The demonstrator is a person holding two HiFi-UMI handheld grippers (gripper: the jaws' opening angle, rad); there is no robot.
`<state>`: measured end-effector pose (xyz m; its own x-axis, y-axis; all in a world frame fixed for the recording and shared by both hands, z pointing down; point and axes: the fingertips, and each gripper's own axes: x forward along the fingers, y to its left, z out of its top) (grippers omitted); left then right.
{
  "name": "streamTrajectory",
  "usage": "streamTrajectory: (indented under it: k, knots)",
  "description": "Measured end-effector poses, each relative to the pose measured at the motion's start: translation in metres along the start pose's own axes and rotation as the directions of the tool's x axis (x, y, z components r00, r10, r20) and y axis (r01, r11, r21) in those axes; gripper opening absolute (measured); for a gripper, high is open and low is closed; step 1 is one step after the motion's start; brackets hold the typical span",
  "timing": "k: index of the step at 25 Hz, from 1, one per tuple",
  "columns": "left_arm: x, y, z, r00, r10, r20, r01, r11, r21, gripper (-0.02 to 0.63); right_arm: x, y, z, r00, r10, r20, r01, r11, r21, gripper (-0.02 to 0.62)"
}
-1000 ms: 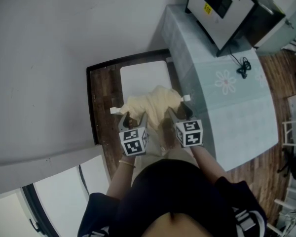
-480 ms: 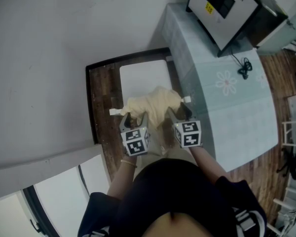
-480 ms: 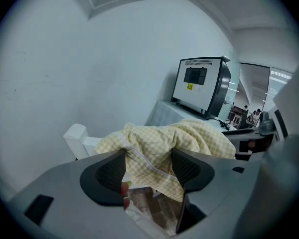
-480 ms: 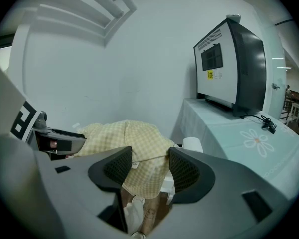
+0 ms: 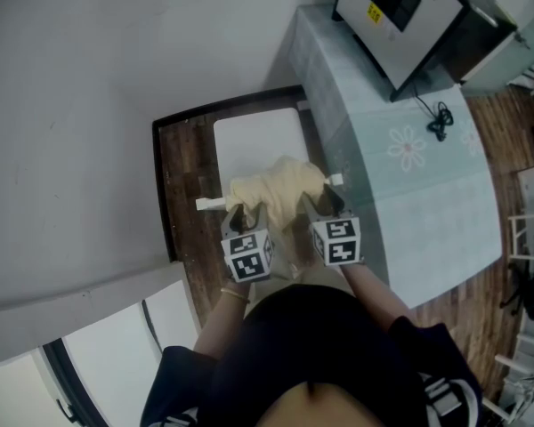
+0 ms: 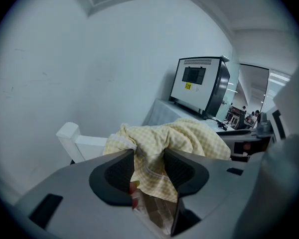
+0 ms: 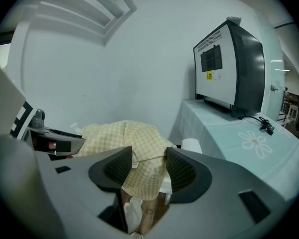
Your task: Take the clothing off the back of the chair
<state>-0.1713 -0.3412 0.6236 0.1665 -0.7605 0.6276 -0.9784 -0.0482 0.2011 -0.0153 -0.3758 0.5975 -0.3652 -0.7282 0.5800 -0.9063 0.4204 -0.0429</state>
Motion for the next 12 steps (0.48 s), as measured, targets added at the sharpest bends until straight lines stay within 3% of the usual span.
streamTrajectory:
  k: [8, 12]
  knots:
    - [-0.0006, -0.0081, -0.0005, 1.0, -0.019, -0.012, 0.019, 1.0, -0.024, 0.105, -0.0022, 0.0035, 0.0006, 1.0, -0.001, -0.018, 0.001, 1.0, -0.006, 0.162]
    - [-0.0011, -0.0093, 0.0015, 1.0, -0.011, -0.006, 0.011, 1.0, -0.021, 0.065, -0.0032, 0.002, 0.0016, 1.0, 0.022, -0.001, -0.022, 1.0, 0.008, 0.088]
